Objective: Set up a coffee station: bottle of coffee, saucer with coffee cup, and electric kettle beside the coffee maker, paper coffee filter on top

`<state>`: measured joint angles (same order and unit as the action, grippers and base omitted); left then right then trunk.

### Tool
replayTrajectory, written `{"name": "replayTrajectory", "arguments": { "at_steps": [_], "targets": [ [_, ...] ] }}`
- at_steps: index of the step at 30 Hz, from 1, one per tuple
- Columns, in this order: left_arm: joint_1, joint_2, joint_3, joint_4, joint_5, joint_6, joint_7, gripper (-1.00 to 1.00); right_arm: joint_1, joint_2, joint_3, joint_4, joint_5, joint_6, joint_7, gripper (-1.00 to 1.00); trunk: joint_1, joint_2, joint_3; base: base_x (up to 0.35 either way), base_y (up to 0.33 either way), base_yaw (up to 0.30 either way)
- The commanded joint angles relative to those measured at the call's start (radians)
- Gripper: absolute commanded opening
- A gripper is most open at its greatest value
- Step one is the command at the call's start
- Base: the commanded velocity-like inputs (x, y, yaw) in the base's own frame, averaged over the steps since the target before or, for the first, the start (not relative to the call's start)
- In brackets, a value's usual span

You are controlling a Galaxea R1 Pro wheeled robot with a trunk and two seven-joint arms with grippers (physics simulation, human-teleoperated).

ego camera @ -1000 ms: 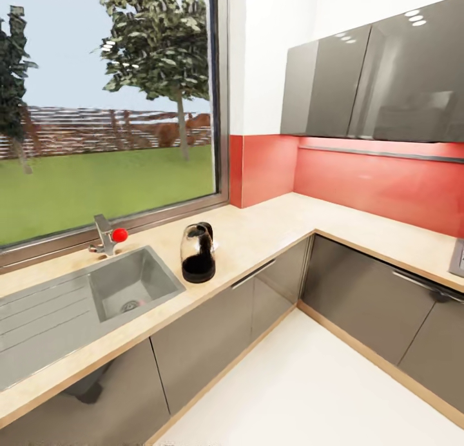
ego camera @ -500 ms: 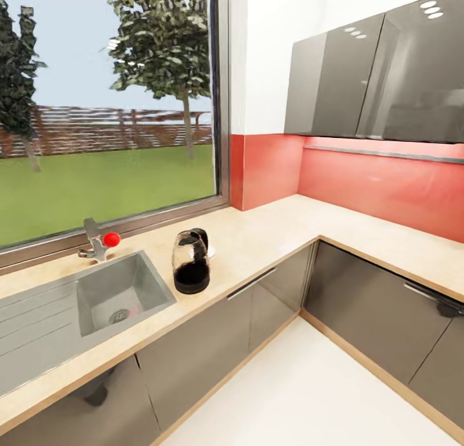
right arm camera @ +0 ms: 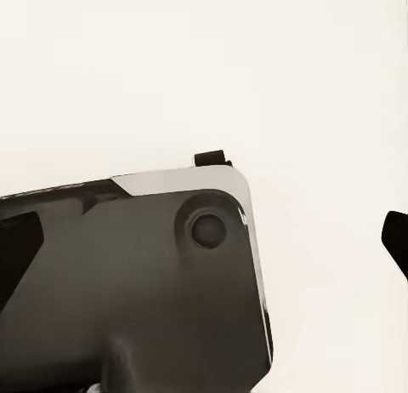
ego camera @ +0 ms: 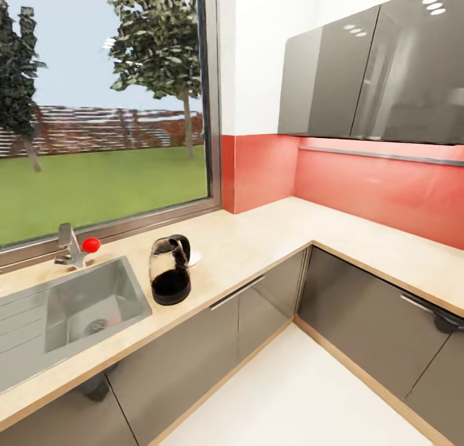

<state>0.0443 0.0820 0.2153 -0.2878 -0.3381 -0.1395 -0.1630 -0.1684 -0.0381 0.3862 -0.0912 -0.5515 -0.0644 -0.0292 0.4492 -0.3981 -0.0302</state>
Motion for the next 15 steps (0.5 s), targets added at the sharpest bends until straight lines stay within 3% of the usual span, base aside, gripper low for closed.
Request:
{"name": "replayTrajectory", "arguments": {
  "at_steps": [1,15],
  "targets": [
    [0.0,-0.001,0.009,-0.002,-0.009,-0.002,-0.006,1.0,0.0,0.0,0.009,-0.001,-0.008,-0.002,-0.003,1.0,0.001,-0.002,-0.002,0.152,-0.256,0.165],
    [0.0,-0.001,0.008,-0.002,-0.009,-0.003,-0.006,1.0,0.0,0.0,0.011,-0.001,-0.008,-0.002,-0.003,1.0,0.001,-0.002,-0.002,0.149,-0.258,0.256]
  ]
}}
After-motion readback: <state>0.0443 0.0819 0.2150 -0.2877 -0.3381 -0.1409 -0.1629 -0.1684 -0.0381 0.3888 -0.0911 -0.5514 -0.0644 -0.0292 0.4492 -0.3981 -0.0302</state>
